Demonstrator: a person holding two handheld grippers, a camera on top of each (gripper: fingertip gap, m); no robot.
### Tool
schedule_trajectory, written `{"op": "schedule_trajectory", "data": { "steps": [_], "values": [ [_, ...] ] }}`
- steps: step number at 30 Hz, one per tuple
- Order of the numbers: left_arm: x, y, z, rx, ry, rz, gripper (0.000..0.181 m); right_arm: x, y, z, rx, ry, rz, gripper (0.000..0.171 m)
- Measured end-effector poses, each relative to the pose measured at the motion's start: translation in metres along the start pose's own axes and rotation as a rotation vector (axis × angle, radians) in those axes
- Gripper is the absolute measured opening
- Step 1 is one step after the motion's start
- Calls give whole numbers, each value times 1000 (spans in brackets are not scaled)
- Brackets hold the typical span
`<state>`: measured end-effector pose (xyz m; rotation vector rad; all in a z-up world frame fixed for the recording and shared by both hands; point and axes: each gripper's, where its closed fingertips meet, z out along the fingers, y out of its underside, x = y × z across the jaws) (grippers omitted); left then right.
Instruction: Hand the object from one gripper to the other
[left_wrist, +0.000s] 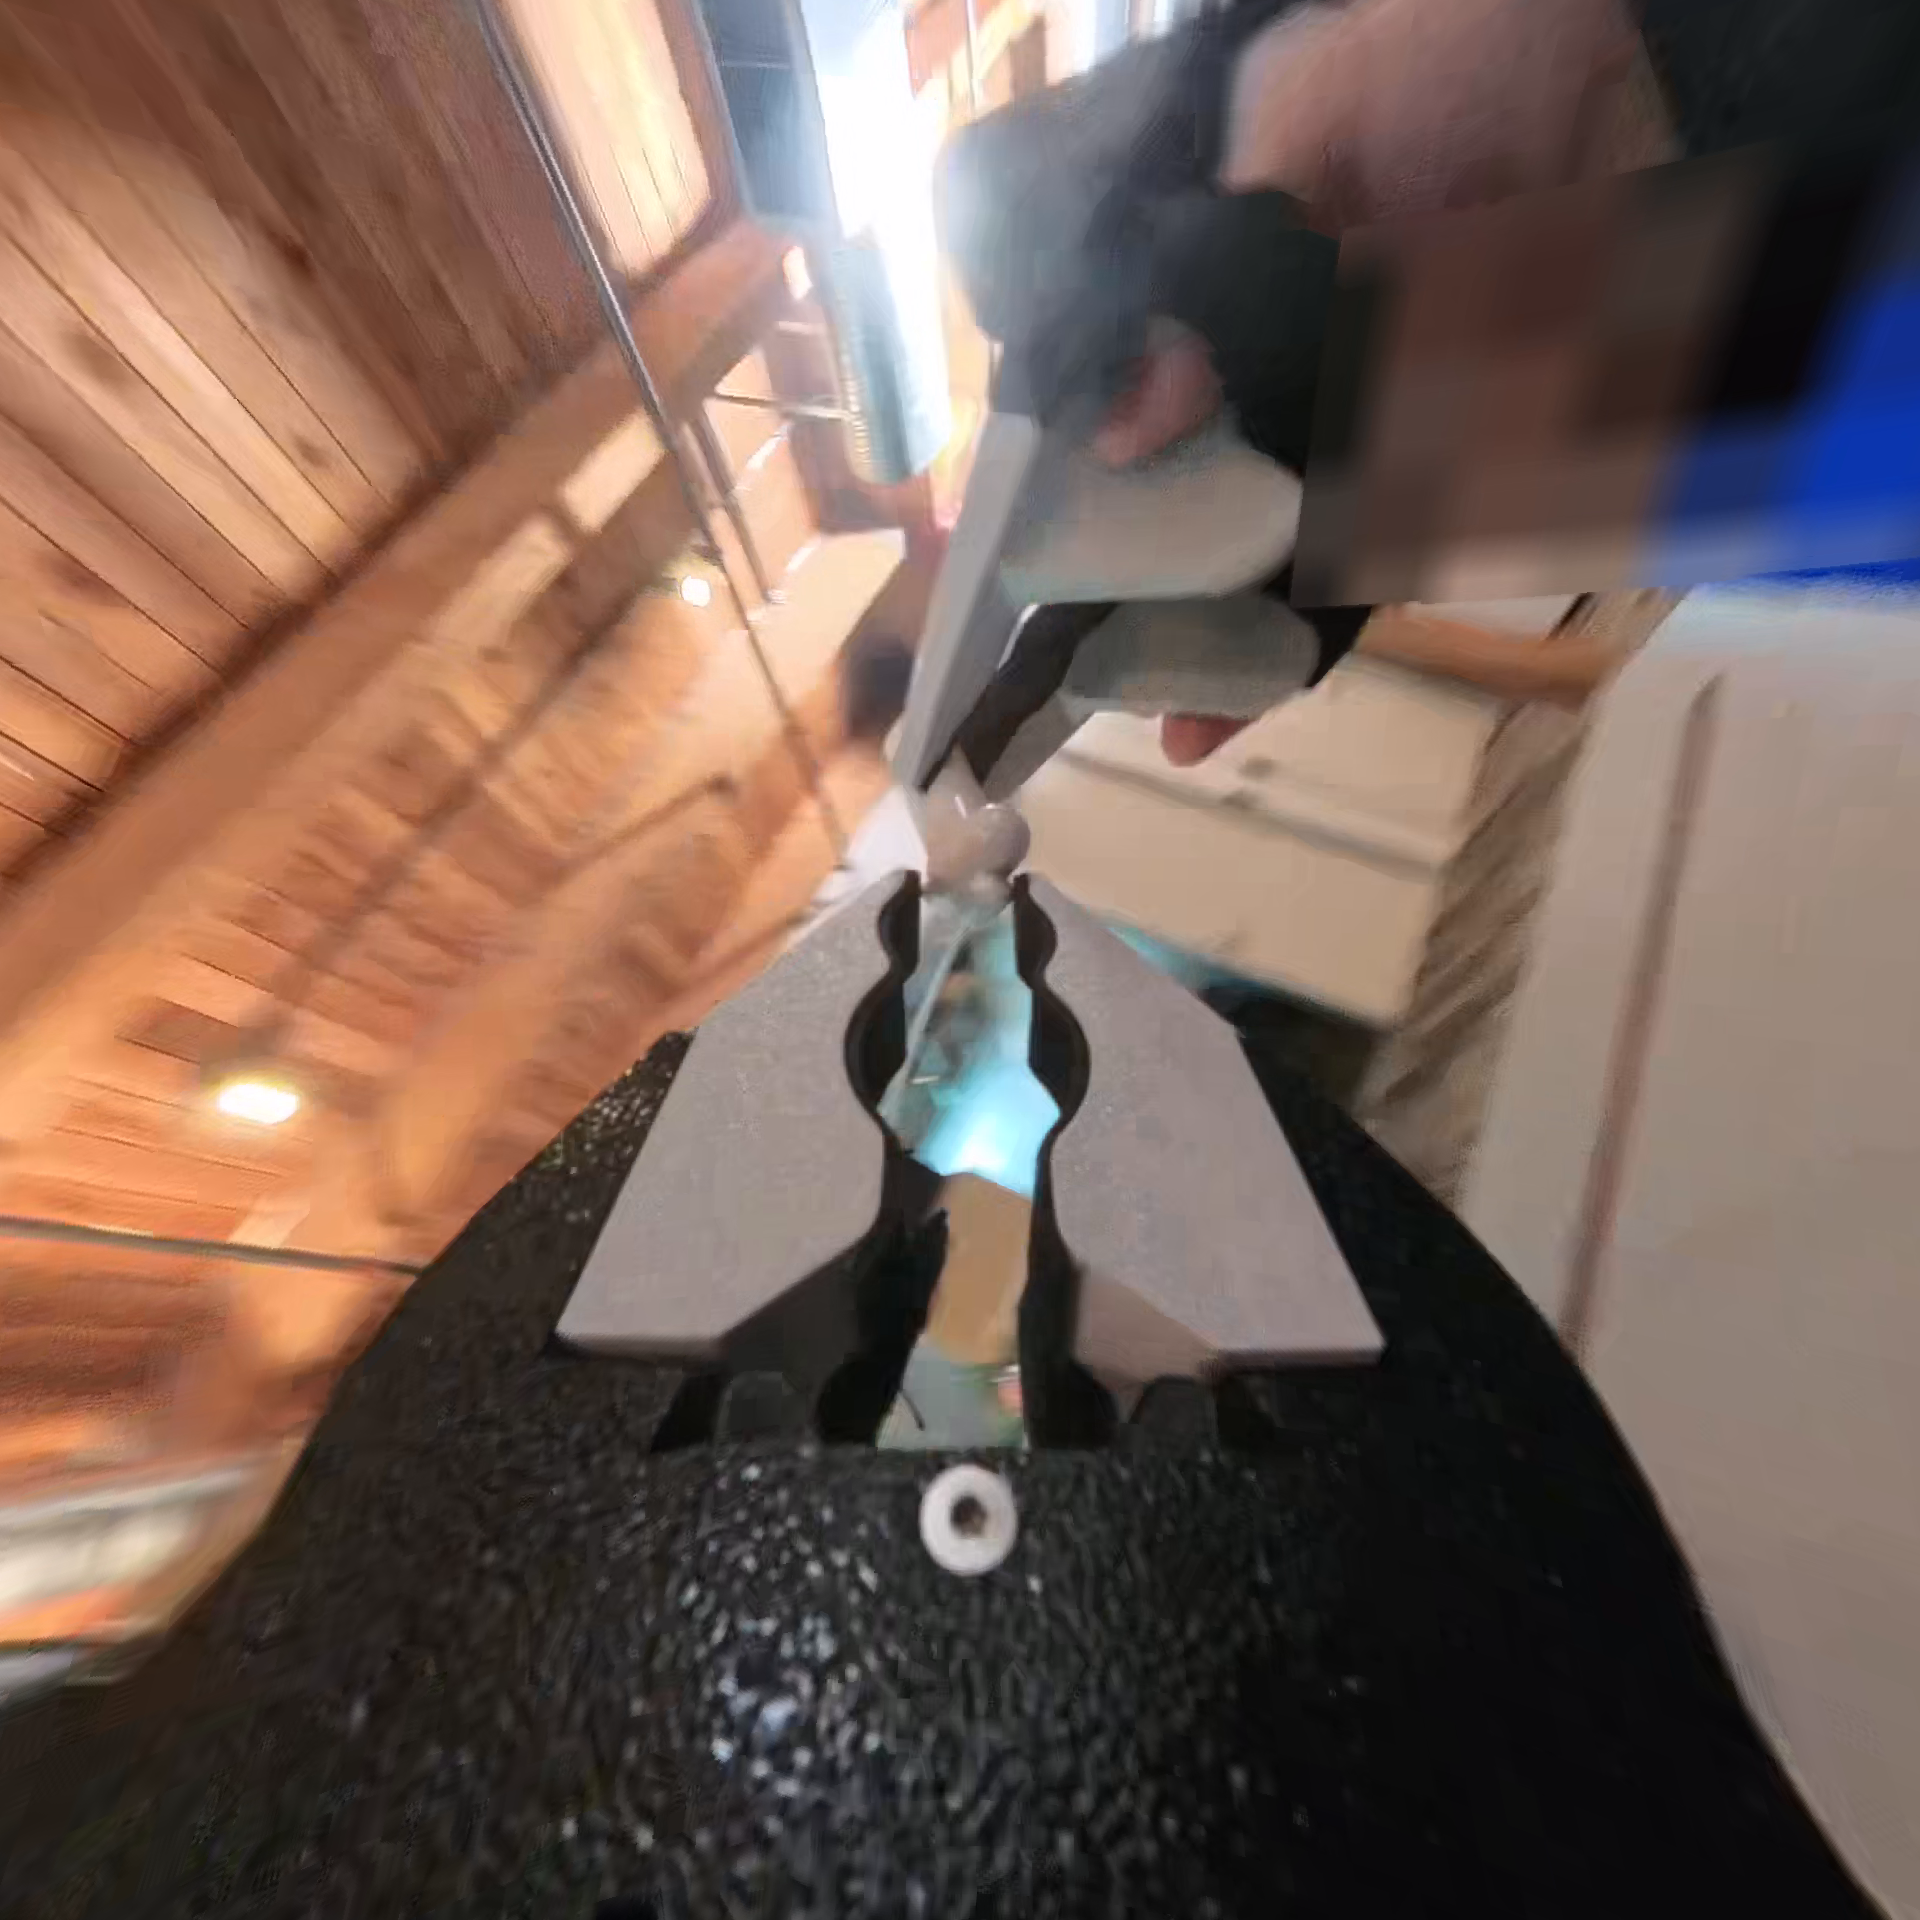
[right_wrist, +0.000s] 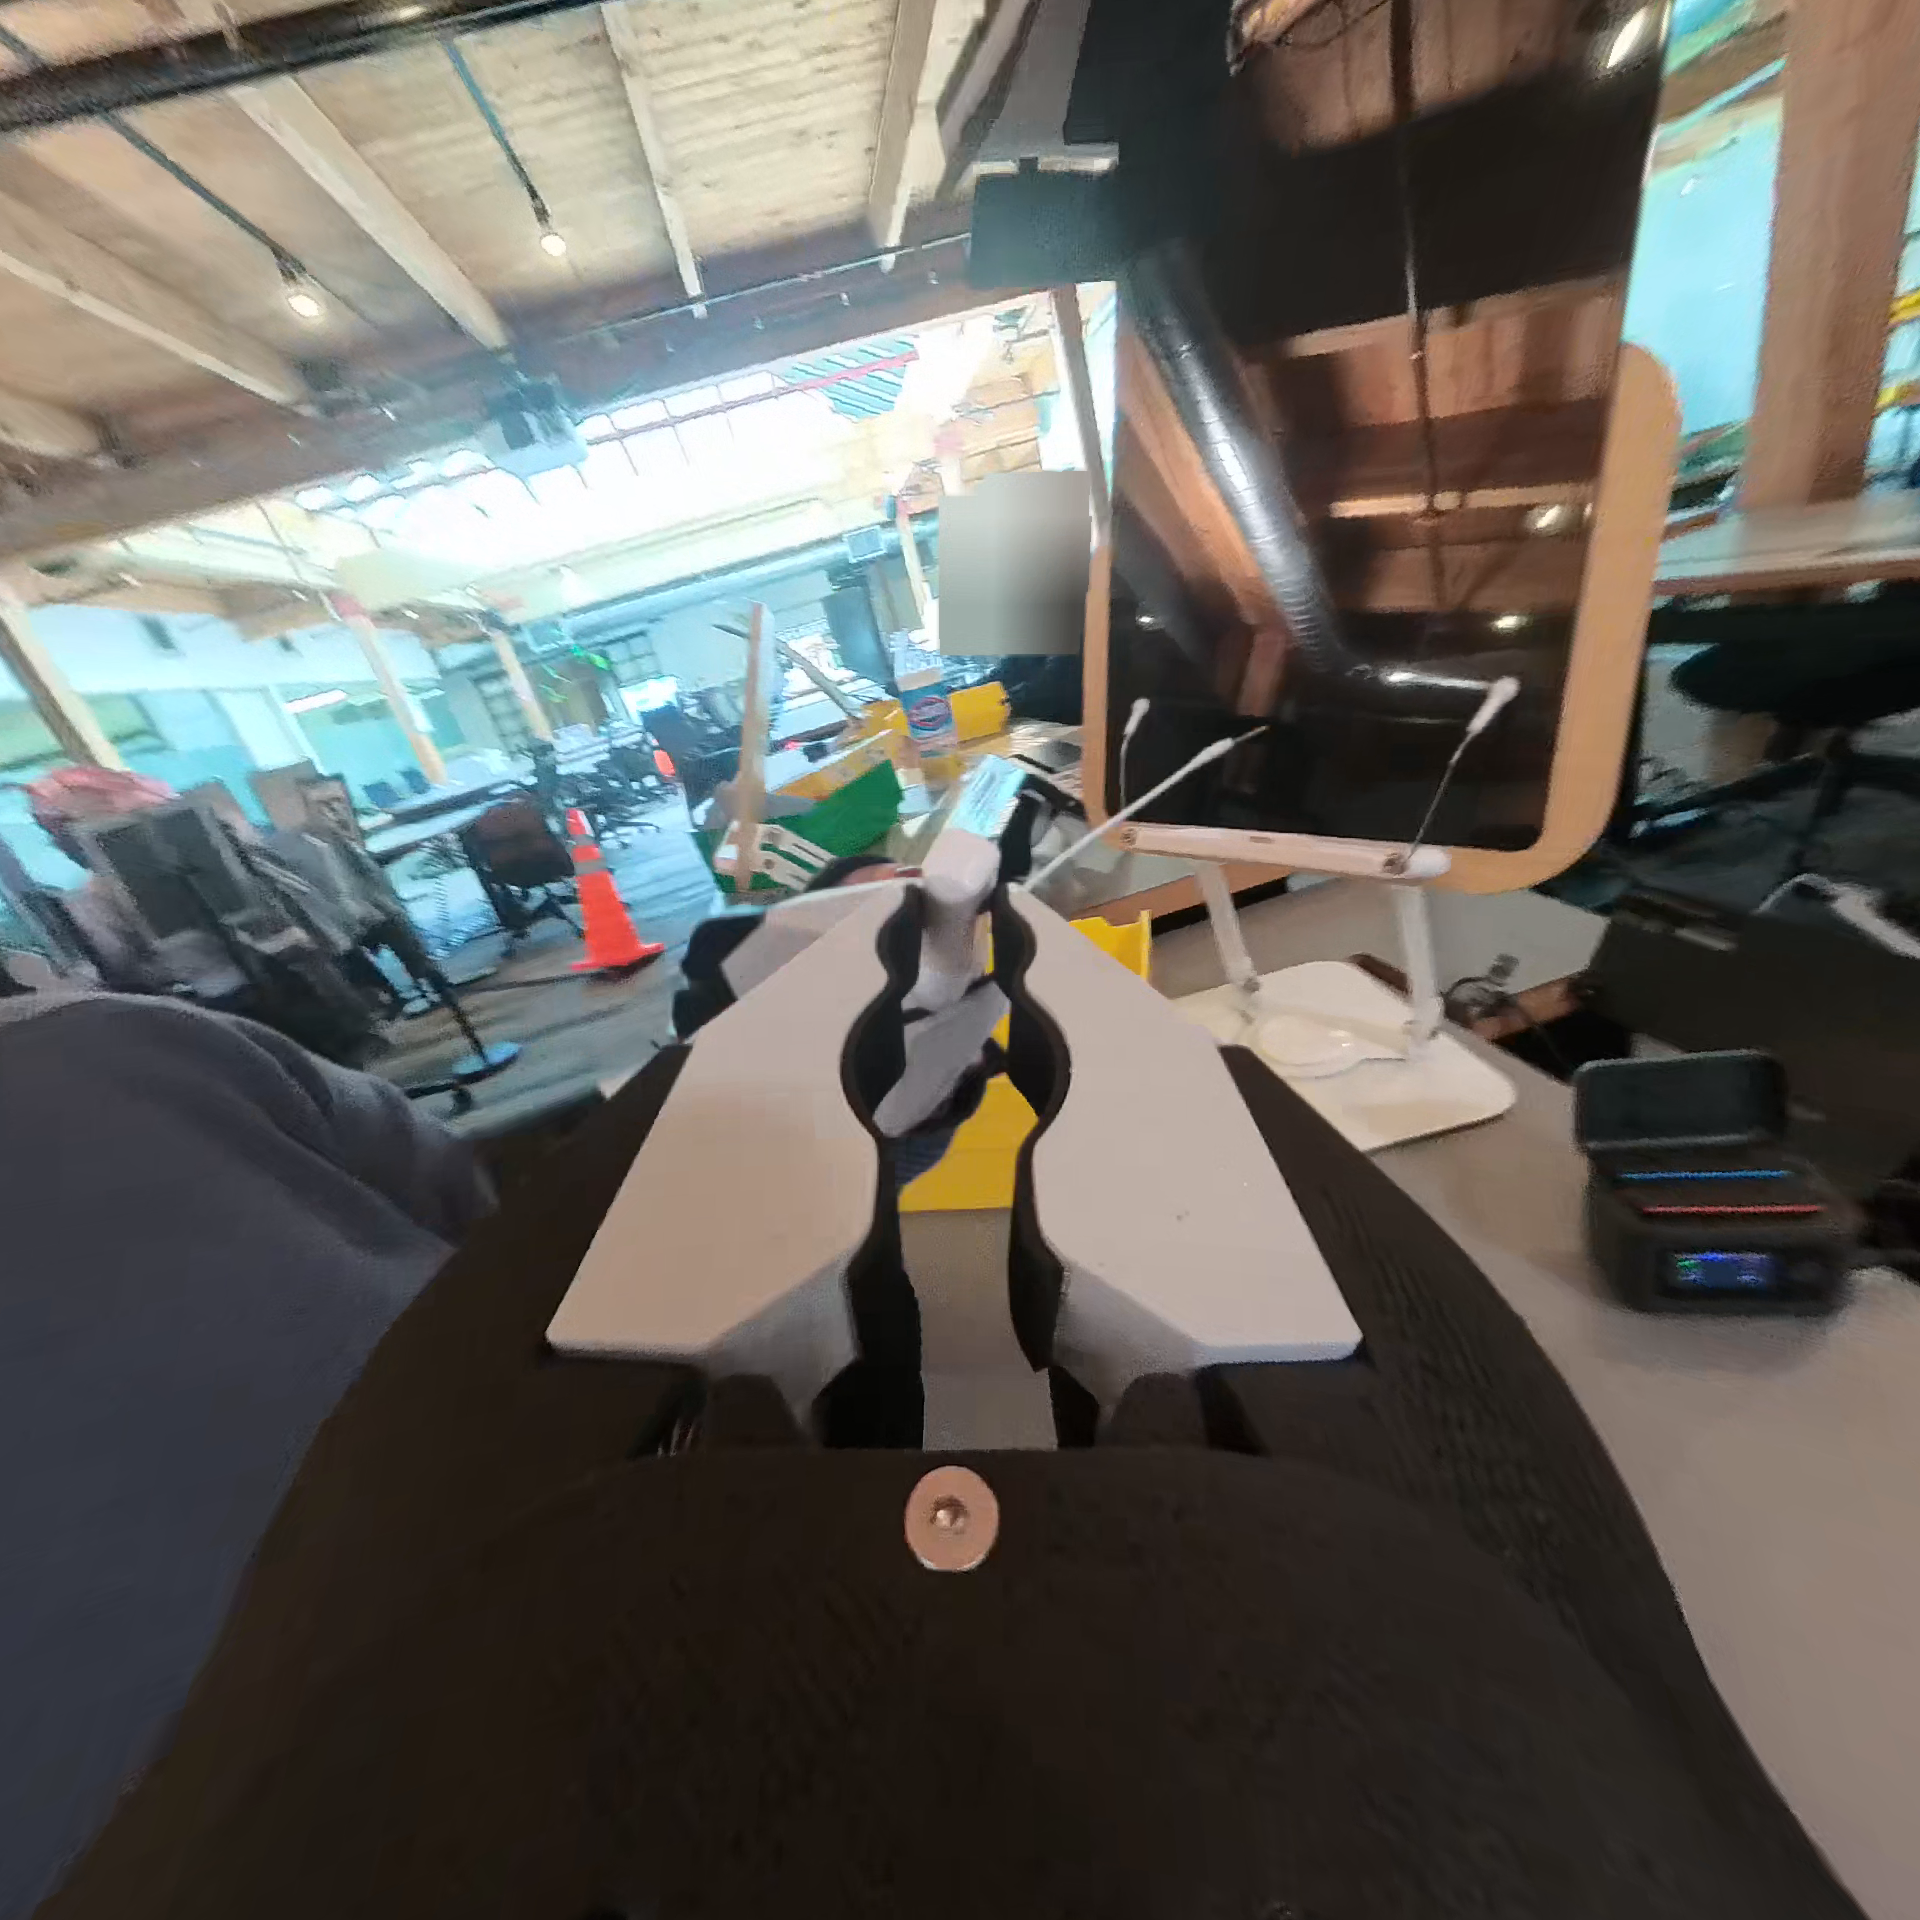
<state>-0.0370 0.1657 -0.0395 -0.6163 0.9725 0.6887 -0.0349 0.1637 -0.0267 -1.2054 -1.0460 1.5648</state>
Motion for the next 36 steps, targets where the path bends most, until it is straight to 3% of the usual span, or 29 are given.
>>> {"op": "schedule_trajectory", "data": {
  "steps": [5,10,14,17,23,29,33,36],
  "values": [
    [-22,23,4,-54,69,-676,59,-5,-16,-12,73,31,-177,11],
    [-26,-1,1,202,423,-1529,74,-21,-14,-16,57,43,-486,11],
    [-22,-15,-2,307,600,-1795,65,-40,-15,-14,89,-37,-534,11],
    [-17,-30,-4,349,686,-1804,45,-40,-11,-14,73,-46,-544,11],
    [-9,-43,-4,358,699,-1705,11,-42,-12,-14,77,-58,-547,11],
    [-17,-38,-2,351,533,-1511,10,-40,-16,-14,111,-49,-493,10],
    [-33,-21,-2,283,265,-1194,9,-27,-28,-17,156,-7,-335,30],
    [-37,-5,-3,143,55,-706,9,-12,-30,-19,153,35,-168,32]
  ]
}}
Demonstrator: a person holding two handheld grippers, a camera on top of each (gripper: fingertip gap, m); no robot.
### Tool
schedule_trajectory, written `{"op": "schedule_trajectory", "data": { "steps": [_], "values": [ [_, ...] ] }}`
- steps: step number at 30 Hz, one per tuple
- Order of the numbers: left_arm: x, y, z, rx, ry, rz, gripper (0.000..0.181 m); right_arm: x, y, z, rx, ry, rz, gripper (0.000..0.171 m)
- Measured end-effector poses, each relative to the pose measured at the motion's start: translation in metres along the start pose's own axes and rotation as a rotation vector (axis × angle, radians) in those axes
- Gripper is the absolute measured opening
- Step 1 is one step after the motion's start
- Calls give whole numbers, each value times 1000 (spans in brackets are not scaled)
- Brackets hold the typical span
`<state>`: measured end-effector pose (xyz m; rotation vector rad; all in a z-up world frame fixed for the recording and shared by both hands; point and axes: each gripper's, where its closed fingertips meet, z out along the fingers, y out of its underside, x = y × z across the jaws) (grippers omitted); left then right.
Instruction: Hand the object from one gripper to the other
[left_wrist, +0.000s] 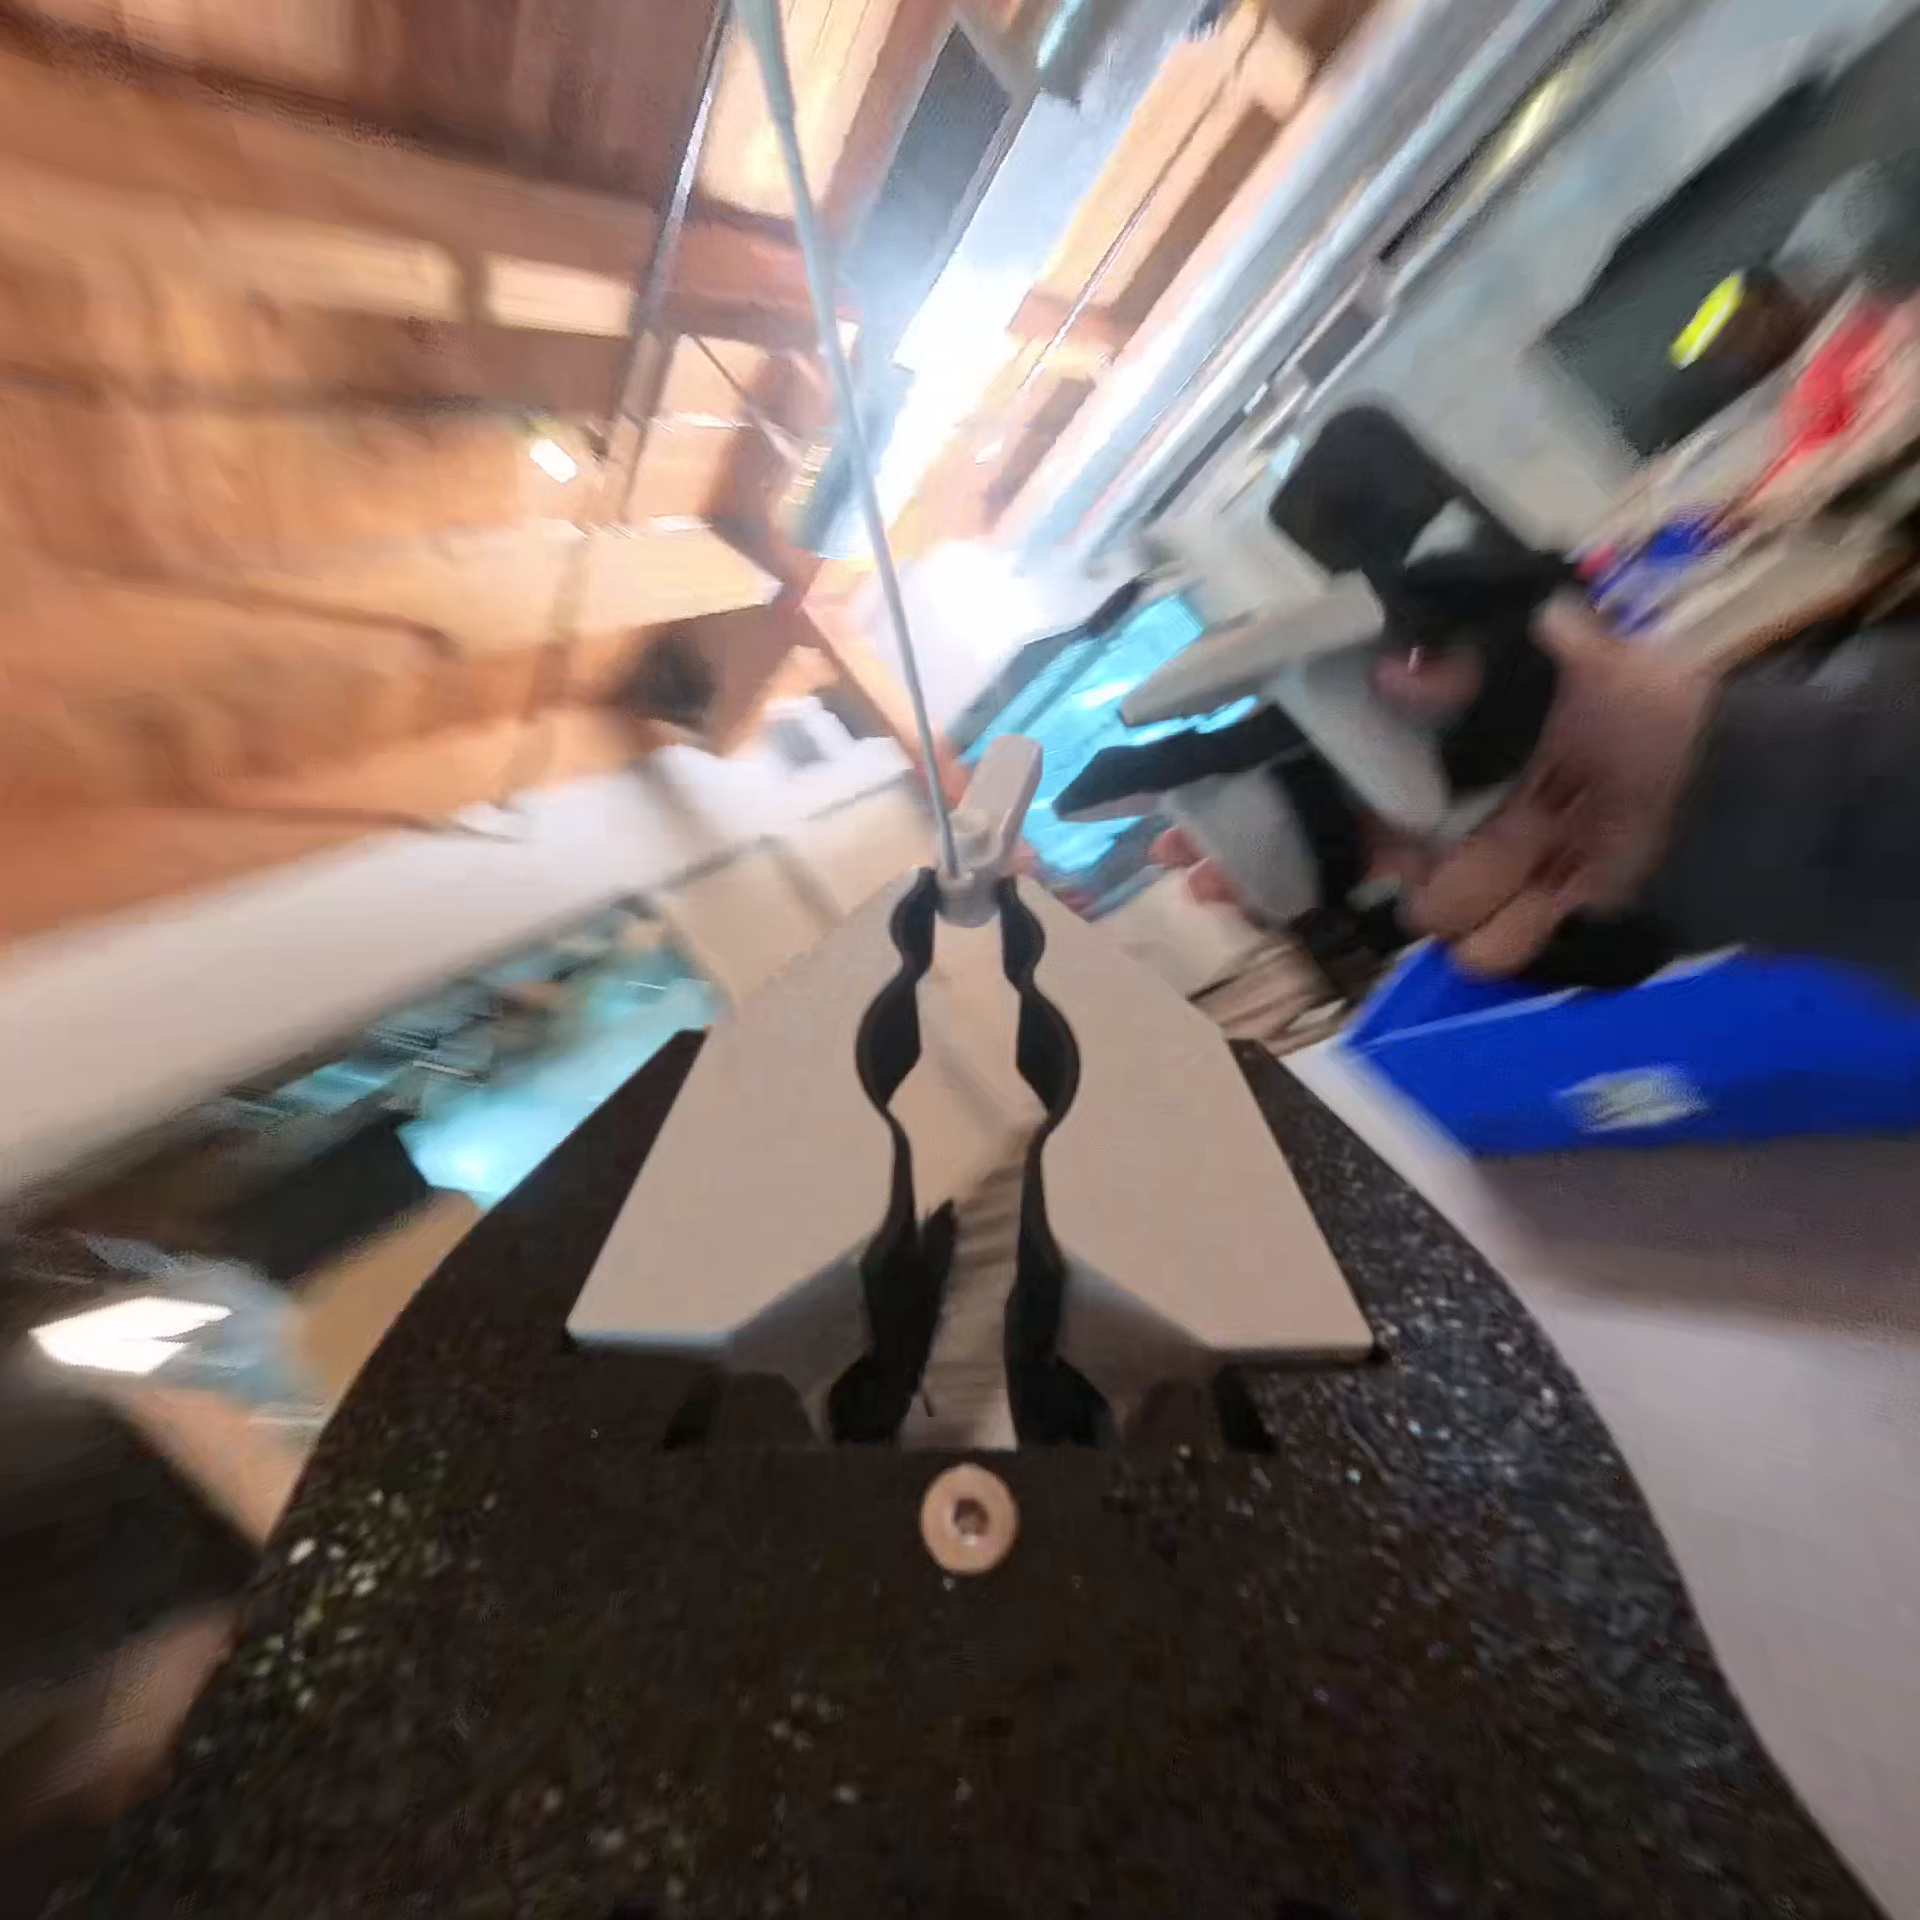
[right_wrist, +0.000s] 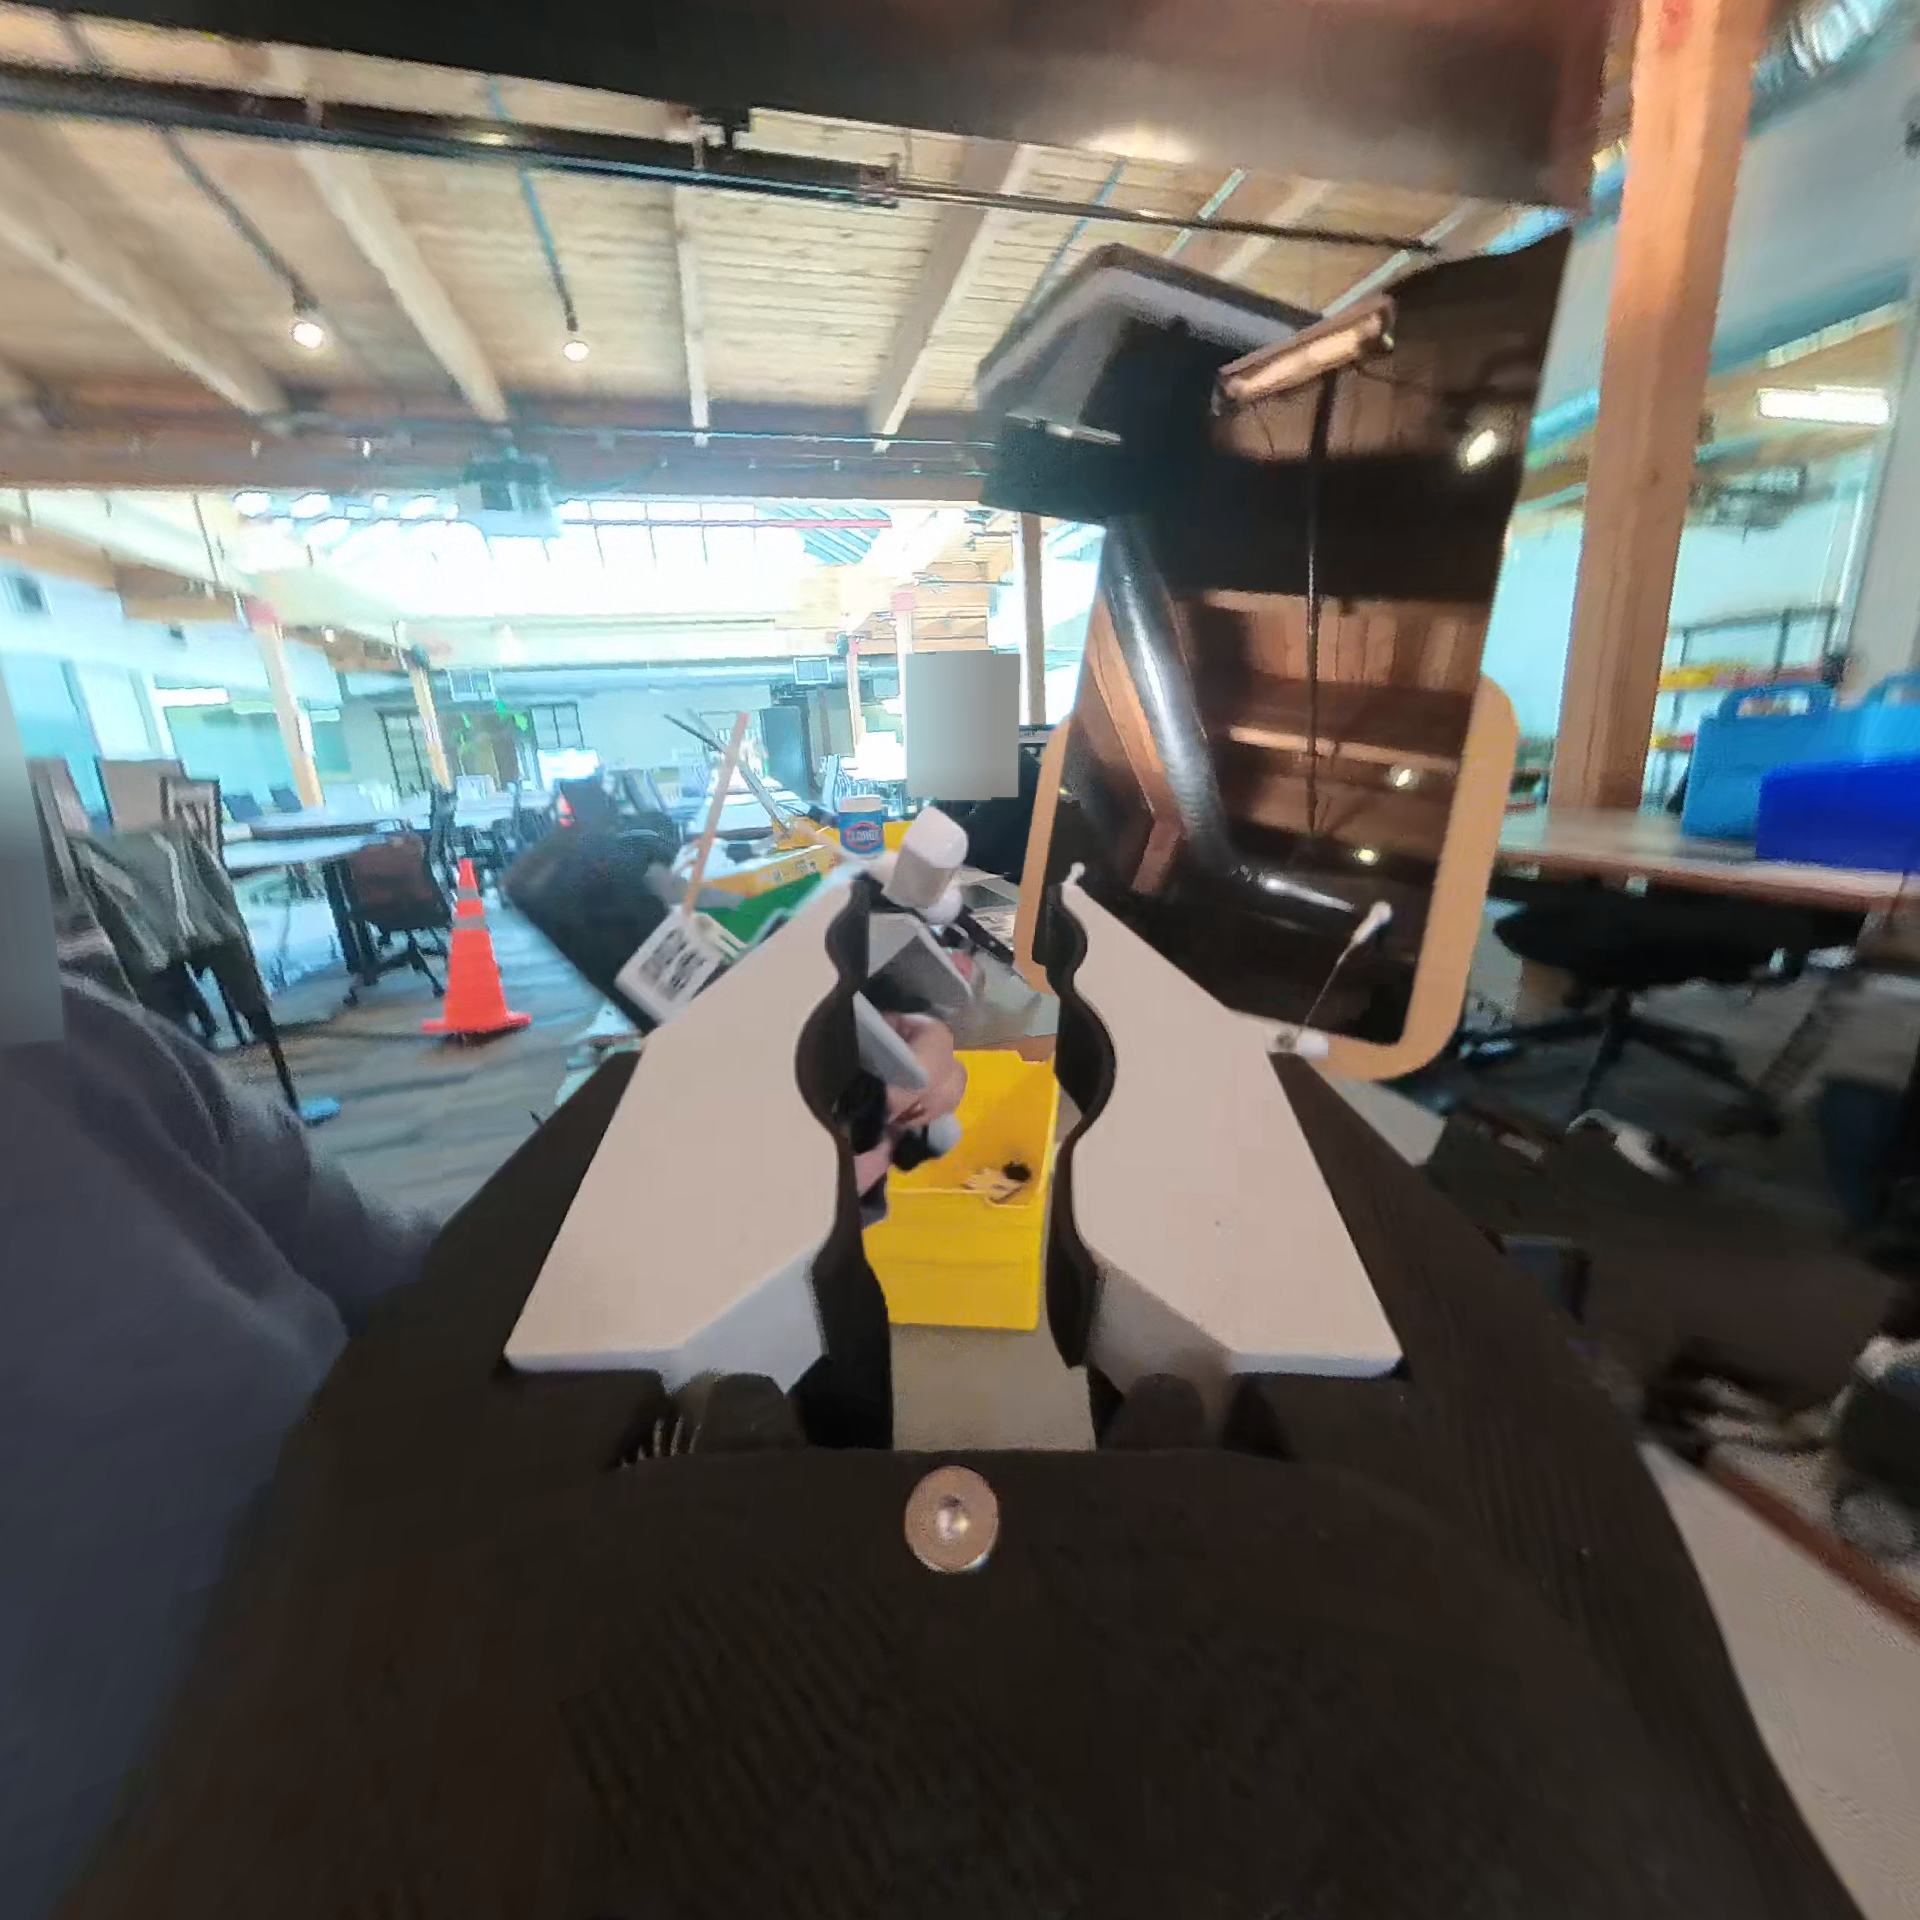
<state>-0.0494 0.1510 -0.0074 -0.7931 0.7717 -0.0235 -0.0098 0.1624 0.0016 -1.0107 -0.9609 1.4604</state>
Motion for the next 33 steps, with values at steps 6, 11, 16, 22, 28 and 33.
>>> {"op": "schedule_trajectory", "data": {
  "steps": [6,11,16,22,28,33],
  "values": [
    [15,-15,-7,32,-154,724,9,3,10,6,-42,-3,121,27],
    [12,-11,-10,-10,-216,941,9,-18,11,8,-62,-140,207,32],
    [23,-3,-7,-44,-211,1139,9,-14,24,12,-124,-121,242,36],
    [35,-6,-4,-21,-199,1196,10,-17,30,13,-161,-136,239,18],
    [38,2,3,-22,-84,812,19,-17,25,9,-158,-98,64,13],
    [22,13,8,-65,10,184,30,-23,12,4,-87,-84,-158,13]
  ]
}}
